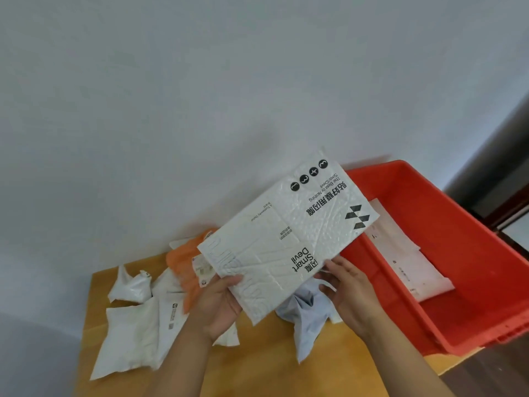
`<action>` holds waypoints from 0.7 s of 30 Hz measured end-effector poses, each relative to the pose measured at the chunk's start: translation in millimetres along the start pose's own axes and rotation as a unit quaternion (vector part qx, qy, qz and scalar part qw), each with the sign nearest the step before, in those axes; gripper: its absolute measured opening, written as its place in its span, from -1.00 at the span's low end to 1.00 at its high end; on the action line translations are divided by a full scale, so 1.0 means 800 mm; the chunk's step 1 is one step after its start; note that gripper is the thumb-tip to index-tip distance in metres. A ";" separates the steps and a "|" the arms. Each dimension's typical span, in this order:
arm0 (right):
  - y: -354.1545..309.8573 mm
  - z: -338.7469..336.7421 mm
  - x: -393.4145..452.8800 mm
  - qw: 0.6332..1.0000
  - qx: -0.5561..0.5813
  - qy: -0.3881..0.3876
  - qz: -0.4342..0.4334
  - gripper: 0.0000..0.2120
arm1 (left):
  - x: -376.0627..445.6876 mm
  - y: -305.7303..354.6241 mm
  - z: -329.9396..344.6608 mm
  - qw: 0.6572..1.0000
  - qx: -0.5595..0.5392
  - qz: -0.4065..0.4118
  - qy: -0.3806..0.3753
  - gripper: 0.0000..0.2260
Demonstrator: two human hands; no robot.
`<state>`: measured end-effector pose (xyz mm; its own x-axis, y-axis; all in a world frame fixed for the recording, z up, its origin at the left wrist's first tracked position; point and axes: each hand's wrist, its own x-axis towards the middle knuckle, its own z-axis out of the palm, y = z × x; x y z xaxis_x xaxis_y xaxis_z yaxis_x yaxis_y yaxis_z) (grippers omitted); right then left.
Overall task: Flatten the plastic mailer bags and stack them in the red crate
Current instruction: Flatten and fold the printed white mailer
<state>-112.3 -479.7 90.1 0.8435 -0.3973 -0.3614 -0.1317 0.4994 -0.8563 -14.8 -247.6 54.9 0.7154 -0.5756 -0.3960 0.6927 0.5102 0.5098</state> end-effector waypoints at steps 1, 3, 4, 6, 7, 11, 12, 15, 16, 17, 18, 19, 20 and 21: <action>-0.009 -0.007 0.005 1.000 0.003 0.005 -0.010 -0.88 | 0.006 -0.001 0.012 1.000 0.004 0.002 -0.008 -0.46; -0.025 -0.021 0.016 1.000 0.014 0.009 -0.021 -0.88 | 0.015 -0.004 0.038 1.000 0.014 0.009 -0.015 -0.48; -0.034 -0.030 0.021 0.999 0.024 0.010 -0.026 -0.84 | 0.021 -0.008 0.051 0.999 0.024 0.015 -0.016 -0.51; -0.048 -0.046 0.032 0.998 0.046 0.011 -0.036 -0.82 | 0.030 -0.012 0.076 0.998 0.048 0.036 -0.014 -0.56; -0.055 -0.054 0.037 0.997 0.061 0.010 -0.039 -0.85 | 0.035 -0.015 0.086 0.997 0.067 0.047 -0.011 -0.58; -0.091 -0.089 0.052 0.989 0.143 -0.010 -0.035 -0.95 | 0.061 -0.026 0.128 0.986 0.137 0.089 0.020 -0.61; -0.099 -0.100 0.056 0.985 0.170 -0.015 -0.027 -0.98 | 0.070 -0.028 0.140 0.983 0.151 0.099 0.030 -0.63; -0.123 -0.137 0.068 0.967 0.253 -0.021 -0.001 -0.89 | 0.095 -0.030 0.169 0.967 0.199 0.137 0.077 -0.77; -0.131 -0.154 0.073 0.964 0.267 -0.022 0.003 -0.85 | 0.105 -0.030 0.177 0.960 0.221 0.153 0.083 -0.76; -0.138 -0.170 0.077 0.960 0.278 -0.024 0.002 -0.80 | 0.114 -0.029 0.184 0.951 0.245 0.170 0.077 -0.76; -0.145 -0.187 0.082 0.958 0.287 -0.023 -0.003 -0.71 | 0.122 -0.030 0.191 0.943 0.268 0.185 0.063 -0.81; -0.149 -0.199 0.086 0.957 0.288 -0.021 -0.006 -0.58 | 0.125 -0.027 0.198 0.938 0.284 0.194 0.045 -0.87; -0.155 -0.214 0.090 0.958 0.285 -0.015 -0.003 -0.45 | 0.131 -0.027 0.206 0.932 0.302 0.200 0.031 -0.89; -0.160 -0.227 0.093 0.960 0.281 -0.015 0.005 -0.33 | 0.137 -0.025 0.213 0.924 0.322 0.207 0.020 -0.84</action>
<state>-127.2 -713.1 106.2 0.8590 -0.3721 -0.3517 0.1537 0.8427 -0.5160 34.0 -429.8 131.1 0.9183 -0.3863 -0.0870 0.1704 0.1872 0.9674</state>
